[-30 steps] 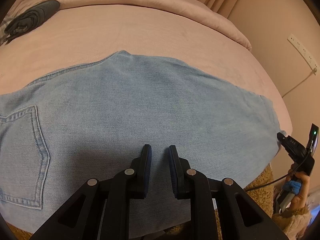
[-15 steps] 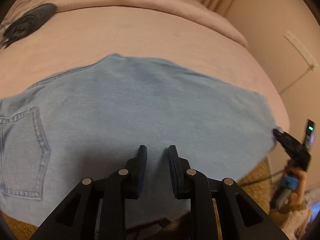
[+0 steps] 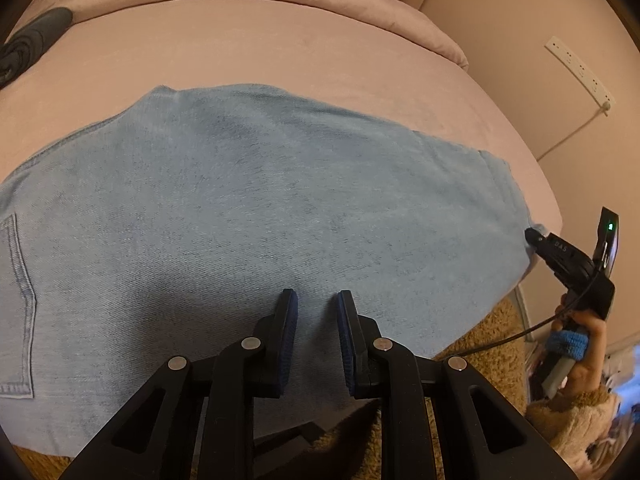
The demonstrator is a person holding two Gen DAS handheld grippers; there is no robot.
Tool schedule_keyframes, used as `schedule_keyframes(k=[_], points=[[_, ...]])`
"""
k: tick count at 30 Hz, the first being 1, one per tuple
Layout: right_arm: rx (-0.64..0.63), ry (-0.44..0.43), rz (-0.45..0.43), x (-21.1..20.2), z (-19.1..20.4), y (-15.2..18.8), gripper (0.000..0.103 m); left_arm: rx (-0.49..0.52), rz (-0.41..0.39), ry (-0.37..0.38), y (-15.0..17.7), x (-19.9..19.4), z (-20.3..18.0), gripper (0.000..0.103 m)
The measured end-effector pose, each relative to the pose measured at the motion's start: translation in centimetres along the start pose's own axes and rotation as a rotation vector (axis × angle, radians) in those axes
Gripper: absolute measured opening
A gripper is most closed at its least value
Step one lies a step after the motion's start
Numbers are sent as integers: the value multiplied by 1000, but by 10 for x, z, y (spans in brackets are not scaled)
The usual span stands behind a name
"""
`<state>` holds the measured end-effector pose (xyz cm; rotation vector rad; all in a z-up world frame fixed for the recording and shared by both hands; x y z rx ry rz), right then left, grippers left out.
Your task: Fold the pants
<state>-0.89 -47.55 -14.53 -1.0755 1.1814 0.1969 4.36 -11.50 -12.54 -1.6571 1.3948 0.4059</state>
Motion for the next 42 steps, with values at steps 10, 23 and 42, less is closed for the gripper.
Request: schedule_keyframes(k=[10, 23, 42], points=[[50, -13, 7, -5, -9, 2, 34, 1, 0, -6, 0, 5, -2, 19], [105, -119, 39, -13, -25, 8, 59, 4, 0, -22, -2, 10, -5, 20], [34, -142, 7, -5, 8, 9, 46, 2, -3, -14, -2, 9, -3, 20]])
Point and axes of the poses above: each gripper's, at about its wrist camera, not at the fingertips, and x roughly the way its jaws point, z to its left, y to its underside, the point moved 2 cm from there along x, roughly the way its jaws point, and after that the axes turned 14 degrees about y, right-handed, at the moved point
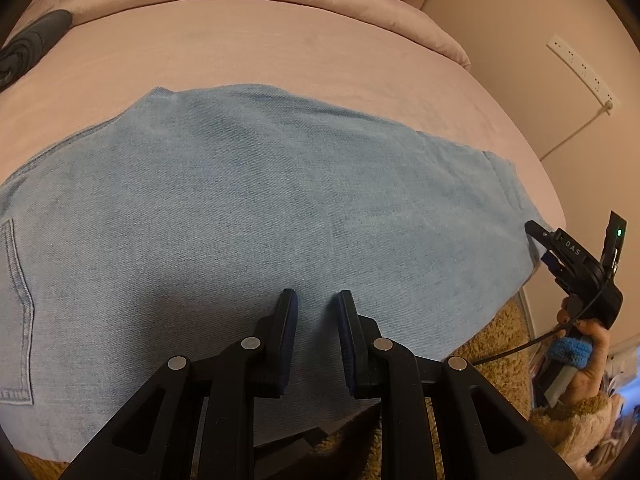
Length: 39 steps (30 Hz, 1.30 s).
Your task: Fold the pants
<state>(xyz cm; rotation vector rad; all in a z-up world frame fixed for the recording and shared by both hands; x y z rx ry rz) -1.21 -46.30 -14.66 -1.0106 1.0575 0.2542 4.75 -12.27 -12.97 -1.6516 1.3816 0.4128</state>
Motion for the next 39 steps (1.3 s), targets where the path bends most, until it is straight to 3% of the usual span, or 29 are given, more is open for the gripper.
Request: schedule_keyframes(k=[2, 4, 5, 9, 11, 13, 15, 19, 22, 26, 29, 30, 31, 33, 36, 39], points=[[13, 14, -13, -1, -2, 0, 36, 1, 0, 3, 0, 0, 0, 22], [44, -18, -18, -2, -6, -2, 16, -2, -2, 41, 0, -1, -2, 37], [59, -35, -21, -3, -7, -3, 15, 0, -1, 57, -1, -2, -3, 40], [26, -82, -94, -29, 5, -13, 14, 28, -11, 109, -11, -9, -17, 41], [-26, -129, -152, -51, 20, -18, 13, 26, -25, 194, -21, -14, -25, 43], [-88, -190, -198, -71, 40, -19, 13, 1, -28, 295, -35, -17, -33, 60], [-156, -253, -218, -87, 61, -11, 13, -21, -45, 389, -52, -20, -39, 62], [-289, -367, -180, -97, 102, 17, 13, -48, -82, 441, -79, -18, -43, 62], [-375, -364, -141, -88, 126, 38, 13, -98, -51, 487, -92, -5, -41, 62], [-428, -399, -72, -80, 139, 57, 13, -115, -22, 467, -100, 10, -41, 62], [-477, -411, -64, -82, 151, 66, 13, -147, 22, 517, -105, 27, -44, 62], [-487, -409, -64, -85, 154, 69, 13, -161, 27, 520, -105, 30, -43, 48], [-502, -413, -62, -87, 158, 71, 13, -171, 28, 490, -105, 32, -42, 25], [-514, -418, -71, -90, 154, 69, 13, -159, -1, 416, -106, 26, -38, 3], [-518, -453, -79, -98, 160, 62, 13, -135, -57, 423, -102, 0, -35, 3], [-521, -537, -65, -113, 167, 64, 13, -77, -123, 344, -92, -38, -27, 3]])
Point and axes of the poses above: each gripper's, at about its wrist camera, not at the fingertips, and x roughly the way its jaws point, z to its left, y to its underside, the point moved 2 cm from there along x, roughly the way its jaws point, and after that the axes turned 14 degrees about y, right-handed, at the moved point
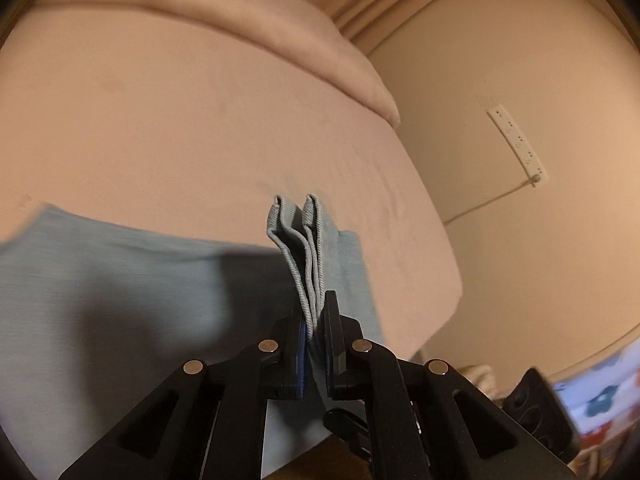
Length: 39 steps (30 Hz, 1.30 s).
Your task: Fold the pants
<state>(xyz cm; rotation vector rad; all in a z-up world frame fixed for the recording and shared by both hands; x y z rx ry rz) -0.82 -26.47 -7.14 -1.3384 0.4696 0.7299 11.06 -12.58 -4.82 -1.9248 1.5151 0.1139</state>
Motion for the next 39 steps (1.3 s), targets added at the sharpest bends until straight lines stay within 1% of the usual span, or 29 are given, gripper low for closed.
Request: schedule_keyframes(k=[1, 2, 3, 4, 8, 10, 12, 14, 17, 18, 19, 21, 22, 24, 26, 27, 28, 30, 32, 33, 35, 36, 38, 39], points=[[-17, -28, 2, -1, 11, -1, 13, 13, -10, -21, 1, -7, 2, 3], [-31, -45, 4, 0, 21, -3, 13, 30, -21, -63, 5, -20, 7, 3], [-49, -66, 10, 2, 32, -2, 13, 32, -21, -88, 6, -25, 12, 3], [-63, -81, 19, 5, 42, 1, 13, 18, -18, -119, 9, -31, 23, 3], [-104, -131, 103, 35, 72, 11, 13, -69, -7, -192, 19, -42, 65, 3], [-136, -119, 136, 48, 82, 16, 14, -87, 1, -210, 23, -39, 78, 3], [-161, -89, 149, 57, 87, 17, 16, -99, 5, -222, 25, -28, 84, 3], [-156, -79, 163, 59, 87, 15, 19, -97, 8, -233, 26, -24, 85, 3], [-134, -93, 203, 54, 78, 8, 33, -93, 8, -234, 25, -22, 83, 4], [-126, -98, 210, 49, 76, 7, 40, -89, 7, -232, 24, -20, 80, 4], [-119, -101, 207, 44, 78, 9, 43, -85, 4, -230, 24, -23, 80, 4], [-100, -98, 186, 25, 67, 20, 47, -66, -7, -234, 23, -25, 75, 4], [-90, -96, 171, 19, 61, 15, 49, -56, -10, -237, 22, -27, 71, 4], [-66, -69, 138, 10, 51, 12, 52, -36, -3, -255, 22, -26, 71, 4], [-50, -33, 117, 5, 38, 6, 55, -41, 12, -267, 22, -22, 78, 4], [-40, -14, 105, 3, 32, 4, 55, -53, 25, -289, 22, -18, 84, 7], [-29, 28, 102, 5, 23, 4, 55, -55, 28, -306, 22, -15, 86, 10], [-28, 124, 134, 14, 11, 5, 54, -48, 23, -317, 25, -12, 87, 10], [-43, 213, 165, 27, 1, 11, 47, -42, 18, -327, 27, -12, 86, 11], [-49, 229, 178, 32, -1, 14, 43, -44, 16, -337, 27, -13, 83, 11], [-53, 250, 213, 43, -4, 18, 42, -44, 3, -353, 28, -18, 76, 11], [-60, 253, 209, 45, -5, 20, 42, -37, -5, -363, 29, -20, 72, 11], [-89, 263, 193, 44, -2, 21, 42, 10, -33, -398, 33, -28, 58, 11], [-89, 263, 193, 44, -2, 20, 42, 32, -54, -384, 36, -34, 51, 11]])
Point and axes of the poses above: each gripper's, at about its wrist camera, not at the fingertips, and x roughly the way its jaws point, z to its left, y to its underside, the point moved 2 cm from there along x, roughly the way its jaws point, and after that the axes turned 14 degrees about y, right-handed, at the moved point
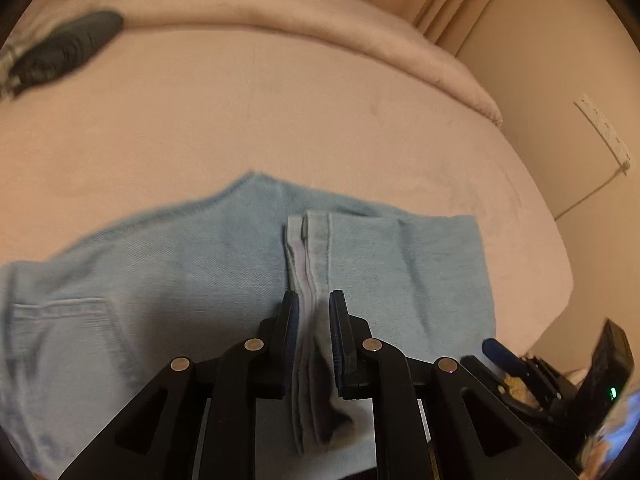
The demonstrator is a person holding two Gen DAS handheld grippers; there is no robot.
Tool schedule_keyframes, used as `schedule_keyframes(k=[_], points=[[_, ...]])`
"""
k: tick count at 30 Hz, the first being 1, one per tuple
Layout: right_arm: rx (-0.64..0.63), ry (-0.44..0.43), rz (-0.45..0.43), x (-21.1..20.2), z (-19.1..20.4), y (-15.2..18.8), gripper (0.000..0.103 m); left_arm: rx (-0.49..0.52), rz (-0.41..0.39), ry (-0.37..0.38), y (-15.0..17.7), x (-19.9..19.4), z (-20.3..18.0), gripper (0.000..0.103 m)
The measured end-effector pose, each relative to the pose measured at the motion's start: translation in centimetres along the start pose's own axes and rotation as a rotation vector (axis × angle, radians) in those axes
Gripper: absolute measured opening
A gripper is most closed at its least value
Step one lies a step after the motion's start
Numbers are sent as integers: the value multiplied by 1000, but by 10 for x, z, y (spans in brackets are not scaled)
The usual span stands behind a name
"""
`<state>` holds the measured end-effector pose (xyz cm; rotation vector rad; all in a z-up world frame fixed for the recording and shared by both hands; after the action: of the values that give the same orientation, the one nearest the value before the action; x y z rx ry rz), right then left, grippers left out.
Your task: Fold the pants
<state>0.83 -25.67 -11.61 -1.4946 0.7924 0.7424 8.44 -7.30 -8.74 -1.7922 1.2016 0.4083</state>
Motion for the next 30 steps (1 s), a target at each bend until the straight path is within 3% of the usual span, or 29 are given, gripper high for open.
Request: schedule_keyframes(k=[2, 5, 9, 13, 19, 27, 30], points=[[15, -13, 6, 0, -3, -3, 42, -3, -21, 60, 5, -9, -4, 11], [19, -16, 5, 2, -2, -3, 42, 26, 15, 126, 21, -7, -16, 11], [8, 1, 1, 0, -1, 5, 42, 41, 115, 48, 45, 19, -15, 11], [5, -4, -3, 2, 1, 5, 42, 40, 53, -10, 59, 22, -9, 11], [8, -1, -3, 1, 1, 5, 42, 21, 27, -15, 74, 12, -4, 11], [2, -1, 3, 0, 2, 3, 42, -7, 17, -5, 67, 22, -3, 11], [44, -50, 5, -9, -4, -12, 41, 1, 12, -10, 70, 24, -7, 11]])
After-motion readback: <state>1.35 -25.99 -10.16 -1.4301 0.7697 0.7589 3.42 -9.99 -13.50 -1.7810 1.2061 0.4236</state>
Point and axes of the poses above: each gripper's, at about its wrist camera, not at the fingertips, and x roughly the way its jaws point, z to its left, y to its underside, the point moved 2 cm from there along x, roughly the way its jaws point, and after that the axes turned 14 degrees about y, right-handed, at the moved point
